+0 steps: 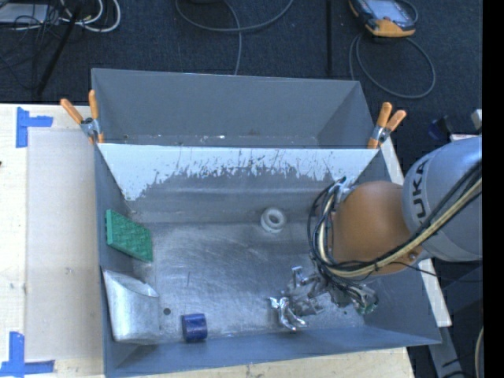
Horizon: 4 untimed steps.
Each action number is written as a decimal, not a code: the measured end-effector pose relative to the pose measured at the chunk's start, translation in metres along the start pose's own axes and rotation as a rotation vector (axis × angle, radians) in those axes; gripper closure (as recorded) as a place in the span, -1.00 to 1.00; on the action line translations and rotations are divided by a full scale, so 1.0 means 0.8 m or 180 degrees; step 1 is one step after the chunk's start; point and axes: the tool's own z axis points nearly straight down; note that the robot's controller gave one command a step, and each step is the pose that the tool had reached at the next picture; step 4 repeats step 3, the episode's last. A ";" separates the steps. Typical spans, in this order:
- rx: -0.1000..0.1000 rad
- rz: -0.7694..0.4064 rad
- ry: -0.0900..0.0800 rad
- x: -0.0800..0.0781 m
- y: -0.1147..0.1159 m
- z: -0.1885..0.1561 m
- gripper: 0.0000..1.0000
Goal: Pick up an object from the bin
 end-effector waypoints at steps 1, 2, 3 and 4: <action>0.0002 -0.0001 -0.0027 -0.003 0.000 0.000 -1.00; -0.0006 -0.0004 0.0018 0.002 0.001 0.000 1.00; -0.0004 0.0007 0.0009 -0.027 0.014 -0.159 1.00; -0.0004 0.0007 0.0009 -0.027 0.014 -0.159 1.00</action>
Offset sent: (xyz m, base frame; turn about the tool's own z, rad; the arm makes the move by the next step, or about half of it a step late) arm 0.0000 0.0000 0.0000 0.0000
